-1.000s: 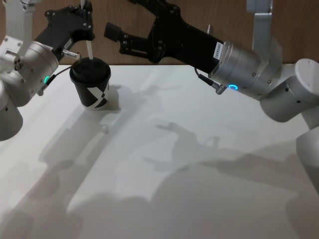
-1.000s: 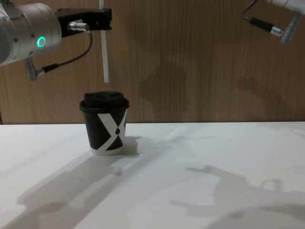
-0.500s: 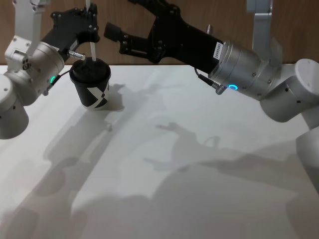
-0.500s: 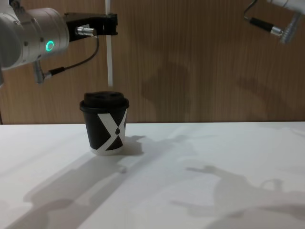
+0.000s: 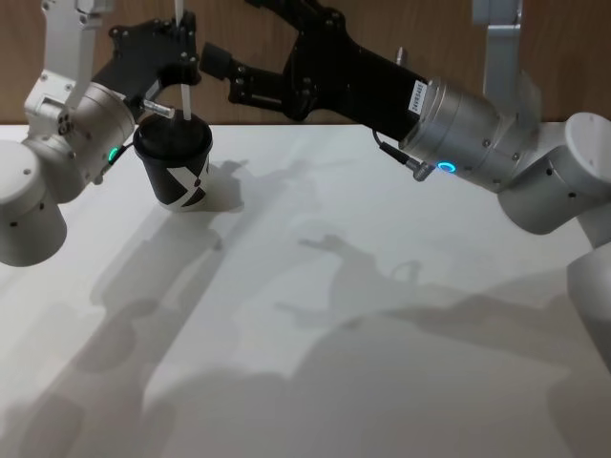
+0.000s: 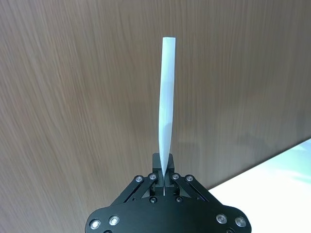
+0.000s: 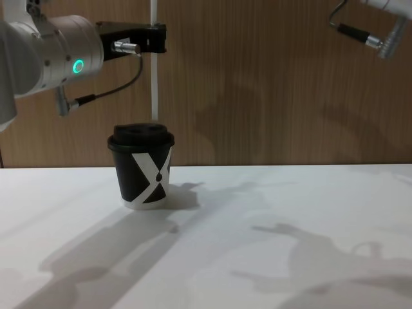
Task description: Pick up the straw with one hand, pass it to the other hand, and insert it into the cup.
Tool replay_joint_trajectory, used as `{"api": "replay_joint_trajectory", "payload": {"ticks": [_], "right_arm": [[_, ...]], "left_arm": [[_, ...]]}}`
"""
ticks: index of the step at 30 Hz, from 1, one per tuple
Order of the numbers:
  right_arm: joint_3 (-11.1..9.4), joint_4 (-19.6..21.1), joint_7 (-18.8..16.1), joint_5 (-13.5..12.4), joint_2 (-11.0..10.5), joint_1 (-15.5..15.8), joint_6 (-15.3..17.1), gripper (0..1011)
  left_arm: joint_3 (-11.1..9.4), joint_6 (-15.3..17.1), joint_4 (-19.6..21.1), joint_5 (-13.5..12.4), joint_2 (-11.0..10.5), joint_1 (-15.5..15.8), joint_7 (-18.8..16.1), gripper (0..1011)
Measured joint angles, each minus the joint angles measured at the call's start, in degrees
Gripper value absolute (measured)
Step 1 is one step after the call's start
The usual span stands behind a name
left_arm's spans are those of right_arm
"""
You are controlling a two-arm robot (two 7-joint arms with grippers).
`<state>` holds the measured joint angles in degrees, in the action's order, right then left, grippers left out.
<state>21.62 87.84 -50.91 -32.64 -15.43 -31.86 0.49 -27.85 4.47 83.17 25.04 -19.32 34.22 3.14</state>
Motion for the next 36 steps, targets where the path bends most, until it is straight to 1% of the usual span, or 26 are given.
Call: {"api": "replay_joint_trajectory", "payload": {"ticks": [20,36], "right_arm": [[0.0,0.0,0.0,0.0,0.0,0.0,0.0,1001],[0.0,0.0,0.0,0.0,0.0,0.0,0.0,1001]], "left_arm": [[-0.5,0.5,-2.3,-2.6,2.1,1.0,-1.1,12],[0.4,0.6,-2.5,-3.5,2.6,0.9,-1.2,12]]}}
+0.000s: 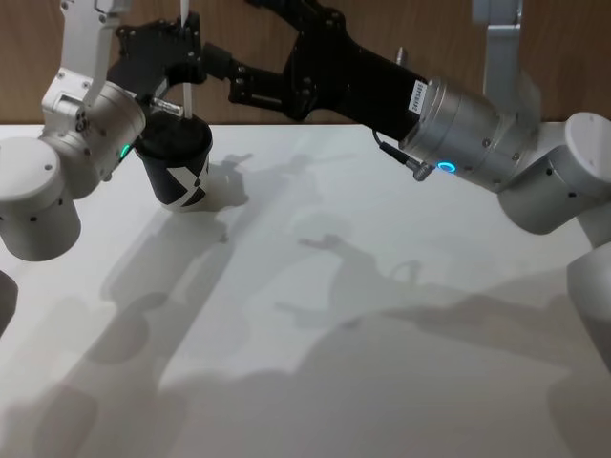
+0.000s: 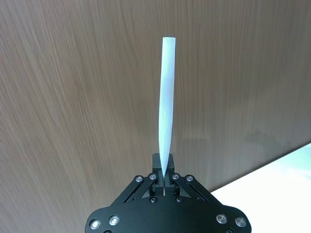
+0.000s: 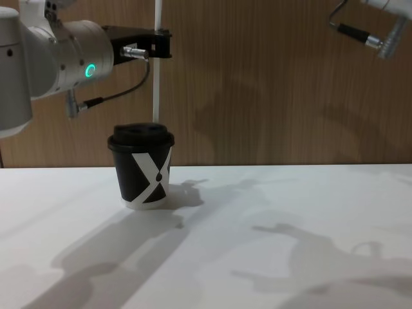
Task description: Pick up the straw with one hand, pass it to the other hand, and insert it into the cup.
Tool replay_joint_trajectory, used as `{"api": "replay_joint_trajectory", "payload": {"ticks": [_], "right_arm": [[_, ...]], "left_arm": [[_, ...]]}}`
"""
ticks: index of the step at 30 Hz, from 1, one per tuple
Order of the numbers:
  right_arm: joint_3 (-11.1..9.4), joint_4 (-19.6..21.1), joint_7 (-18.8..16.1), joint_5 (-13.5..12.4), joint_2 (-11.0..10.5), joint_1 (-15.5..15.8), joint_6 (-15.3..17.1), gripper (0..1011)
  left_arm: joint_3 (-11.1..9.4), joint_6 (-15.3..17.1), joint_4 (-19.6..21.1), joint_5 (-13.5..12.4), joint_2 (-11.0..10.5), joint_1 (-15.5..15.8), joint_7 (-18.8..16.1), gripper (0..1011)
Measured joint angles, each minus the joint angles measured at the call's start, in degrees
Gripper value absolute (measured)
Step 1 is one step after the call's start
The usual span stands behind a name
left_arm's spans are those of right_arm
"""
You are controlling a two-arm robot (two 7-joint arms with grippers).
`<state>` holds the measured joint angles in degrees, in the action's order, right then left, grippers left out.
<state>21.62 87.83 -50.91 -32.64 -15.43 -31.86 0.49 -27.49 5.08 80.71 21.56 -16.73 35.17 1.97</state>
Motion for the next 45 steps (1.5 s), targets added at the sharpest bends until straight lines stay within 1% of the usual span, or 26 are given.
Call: {"api": "replay_joint_trajectory", "payload": {"ticks": [25,45], "right_arm": [[0.0,0.0,0.0,0.0,0.0,0.0,0.0,1001],[0.0,0.0,0.0,0.0,0.0,0.0,0.0,1001]], "left_arm": [[1.0,0.7,0.6,-0.6,0.1,-1.2,1.3,13],[1.9,0.5,-1.5,-0.9,1.0,-1.2,2.4,12]]}}
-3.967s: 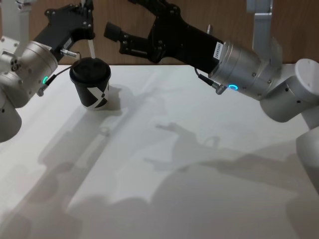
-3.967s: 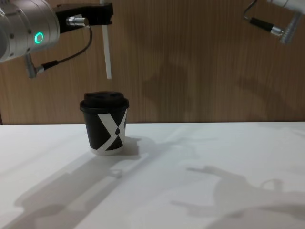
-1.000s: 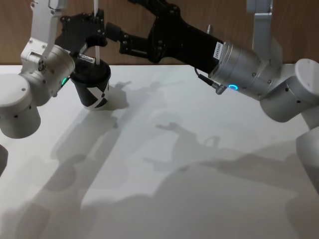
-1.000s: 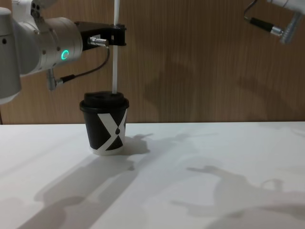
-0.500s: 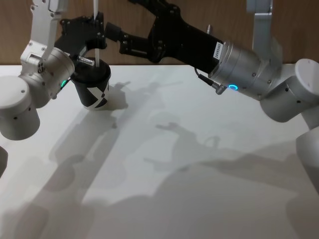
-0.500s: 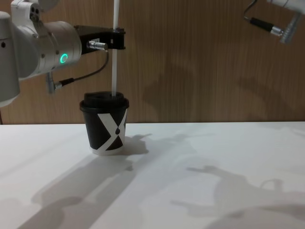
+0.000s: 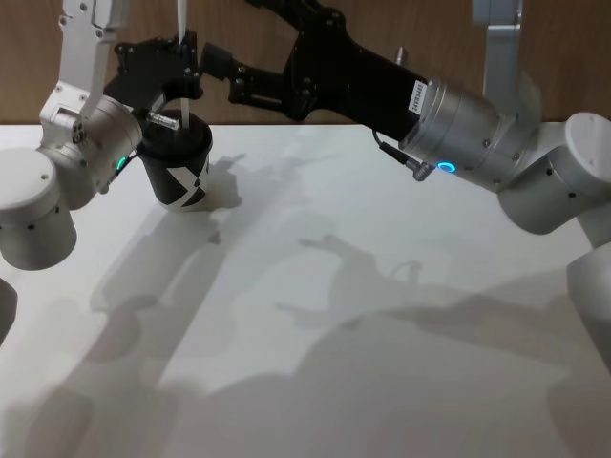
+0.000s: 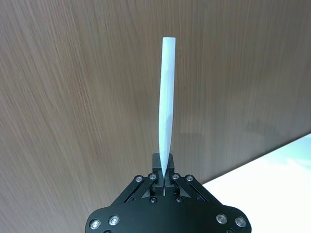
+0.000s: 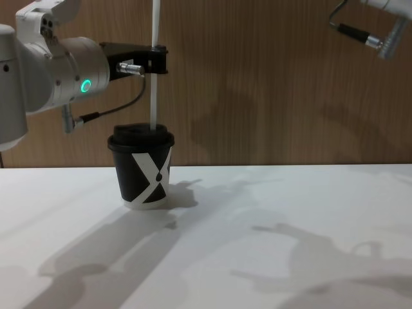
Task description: Pick up the straw with one hand, pass it to the other hand, and insert it into the cup.
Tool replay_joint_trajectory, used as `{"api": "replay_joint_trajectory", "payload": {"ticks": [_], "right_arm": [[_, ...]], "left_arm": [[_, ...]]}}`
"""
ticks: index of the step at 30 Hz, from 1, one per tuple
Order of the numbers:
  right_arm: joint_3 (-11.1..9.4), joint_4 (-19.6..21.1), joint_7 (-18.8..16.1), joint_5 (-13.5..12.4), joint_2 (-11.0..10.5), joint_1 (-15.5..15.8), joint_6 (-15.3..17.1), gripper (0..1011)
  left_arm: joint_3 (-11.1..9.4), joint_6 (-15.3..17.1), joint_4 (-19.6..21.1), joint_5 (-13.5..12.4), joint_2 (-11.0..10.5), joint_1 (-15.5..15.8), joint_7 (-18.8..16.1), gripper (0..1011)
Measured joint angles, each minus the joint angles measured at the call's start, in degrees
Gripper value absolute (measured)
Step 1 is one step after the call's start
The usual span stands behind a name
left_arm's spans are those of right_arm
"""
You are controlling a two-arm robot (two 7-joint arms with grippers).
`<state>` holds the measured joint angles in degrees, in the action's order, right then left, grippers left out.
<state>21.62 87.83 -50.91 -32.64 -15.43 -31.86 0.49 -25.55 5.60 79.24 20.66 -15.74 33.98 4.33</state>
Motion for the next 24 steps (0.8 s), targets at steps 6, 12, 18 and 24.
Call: {"api": "replay_joint_trajectory", "payload": {"ticks": [6,12,18,24], "right_arm": [[0.0,0.0,0.0,0.0,0.0,0.0,0.0,1001],[0.0,0.0,0.0,0.0,0.0,0.0,0.0,1001],[0.0,0.0,0.0,0.0,0.0,0.0,0.0,1001],[0.0,0.0,0.0,0.0,0.0,0.0,0.0,1001]], "left_arm": [[0.2,-0.2,-1.0,0.0,0.4,0.3,0.6,12],[0.5,-0.3,-2.1,0.0,0.9,0.5,1.3,12],[0.7,-0.3,-2.7,0.0,1.2,0.7,1.7,12],[0.8,-0.2,-3.1,-0.2,1.4,0.8,1.8,114]]}}
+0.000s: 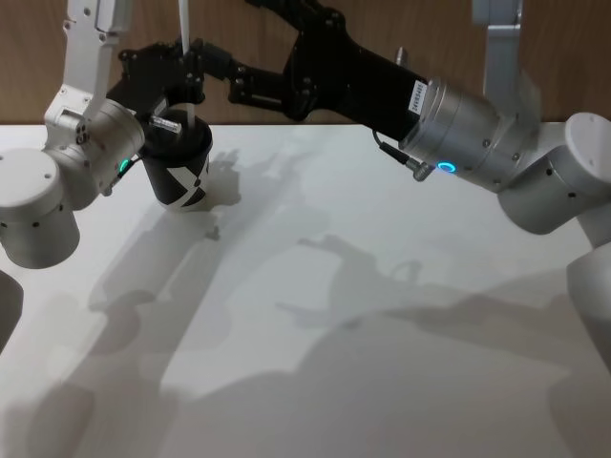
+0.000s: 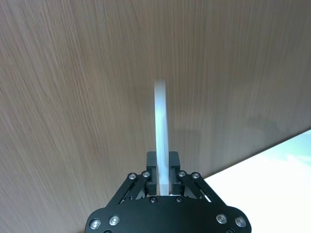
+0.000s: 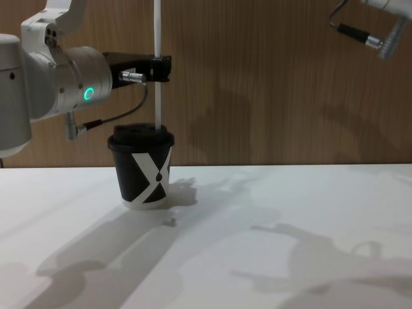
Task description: Pick up the straw with one hand, pass it to the other hand, and insert it into the cup.
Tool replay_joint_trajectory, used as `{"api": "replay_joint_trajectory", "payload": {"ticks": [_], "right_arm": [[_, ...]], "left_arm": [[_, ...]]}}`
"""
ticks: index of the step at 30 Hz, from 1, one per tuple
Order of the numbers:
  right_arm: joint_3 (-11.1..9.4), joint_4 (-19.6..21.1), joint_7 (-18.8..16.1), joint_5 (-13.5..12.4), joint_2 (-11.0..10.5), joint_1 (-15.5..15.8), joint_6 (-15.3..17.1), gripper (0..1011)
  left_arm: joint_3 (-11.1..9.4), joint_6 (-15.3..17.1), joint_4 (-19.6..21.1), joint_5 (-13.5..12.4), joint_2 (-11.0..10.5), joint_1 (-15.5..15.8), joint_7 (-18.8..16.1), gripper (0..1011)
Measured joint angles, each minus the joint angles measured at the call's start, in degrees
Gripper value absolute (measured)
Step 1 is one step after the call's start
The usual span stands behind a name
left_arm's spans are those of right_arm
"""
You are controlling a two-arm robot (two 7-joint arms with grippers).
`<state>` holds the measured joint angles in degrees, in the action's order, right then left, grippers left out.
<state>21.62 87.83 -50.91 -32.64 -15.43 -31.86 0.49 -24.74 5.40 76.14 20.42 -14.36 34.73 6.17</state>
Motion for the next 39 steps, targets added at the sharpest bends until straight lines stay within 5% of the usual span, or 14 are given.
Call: {"api": "replay_joint_trajectory", "payload": {"ticks": [13,29,39], "right_arm": [[0.0,0.0,0.0,0.0,0.0,0.0,0.0,1001],[0.0,0.0,0.0,0.0,0.0,0.0,0.0,1001],[0.1,0.1,0.1,0.0,-0.1,0.0,0.1,1001]], "left_arm": [[0.5,0.7,1.2,-1.1,-0.2,-0.9,-0.4,502],[3.3,2.5,11.4,-0.6,-4.2,-8.0,-0.2,1000],[5.5,2.9,17.5,0.9,-7.1,-13.8,1.1,1003]]}}
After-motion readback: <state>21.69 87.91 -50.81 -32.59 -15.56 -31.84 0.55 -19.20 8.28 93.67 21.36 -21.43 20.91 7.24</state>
